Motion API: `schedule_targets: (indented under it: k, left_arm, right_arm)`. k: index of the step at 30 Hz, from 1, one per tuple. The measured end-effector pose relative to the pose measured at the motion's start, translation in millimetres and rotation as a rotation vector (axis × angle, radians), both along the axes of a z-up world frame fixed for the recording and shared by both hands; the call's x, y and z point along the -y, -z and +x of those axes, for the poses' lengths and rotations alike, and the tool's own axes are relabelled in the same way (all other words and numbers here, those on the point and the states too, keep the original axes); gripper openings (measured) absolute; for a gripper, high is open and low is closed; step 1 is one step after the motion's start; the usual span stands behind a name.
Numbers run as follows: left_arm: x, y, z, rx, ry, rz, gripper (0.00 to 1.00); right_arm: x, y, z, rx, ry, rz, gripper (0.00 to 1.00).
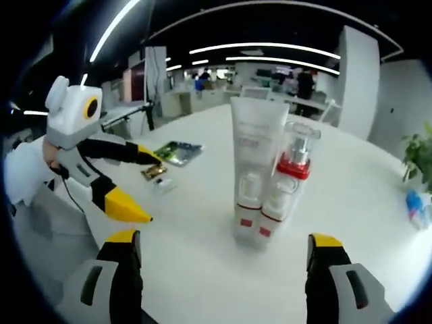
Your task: Arrange the skincare products in the storage area until every visible bottle or jar stands upright without overlapping.
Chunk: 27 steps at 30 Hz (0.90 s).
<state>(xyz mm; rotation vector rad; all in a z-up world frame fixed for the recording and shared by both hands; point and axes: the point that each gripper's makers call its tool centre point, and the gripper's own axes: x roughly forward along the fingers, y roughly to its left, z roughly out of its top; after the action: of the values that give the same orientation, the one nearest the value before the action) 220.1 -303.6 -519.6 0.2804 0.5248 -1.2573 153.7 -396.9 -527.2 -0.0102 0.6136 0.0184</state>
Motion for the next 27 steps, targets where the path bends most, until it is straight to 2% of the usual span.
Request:
schedule_targets:
  k: [7, 10, 14, 24, 27]
  left_arm:
    - [-15.7, -7.4, 2.7, 0.003, -0.008, -0.004, 0.79]
    - [-24.1, -13.4, 13.0, 0.068, -0.053, 0.001, 0.82]
    - [-29.1, -16.1, 12.8, 0.056, -0.051, -0.004, 0.89]
    - [-40.9, -17.2, 5.8, 0.053, -0.047, 0.003, 0.95]
    - [-47.7, -20.0, 9.5, 0.045, -0.092, 0.000, 0.97]
  right_arm:
    - [-3.9, -8.3, 0.2, 0.010, -0.013, 0.002, 0.99]
    - [-5.8, -13.3, 1.6, 0.033, -0.020, -0.003, 1.00]
    - [-7.9, -14.8, 1.9, 0.031, -0.031, -0.013, 1.00]
    - [-11.1, -20.2, -1.0, 0.033, -0.034, -0.027, 1.00]
    - [-10.8, -25.8, -1.4, 0.045, -0.026, -0.027, 1.00]
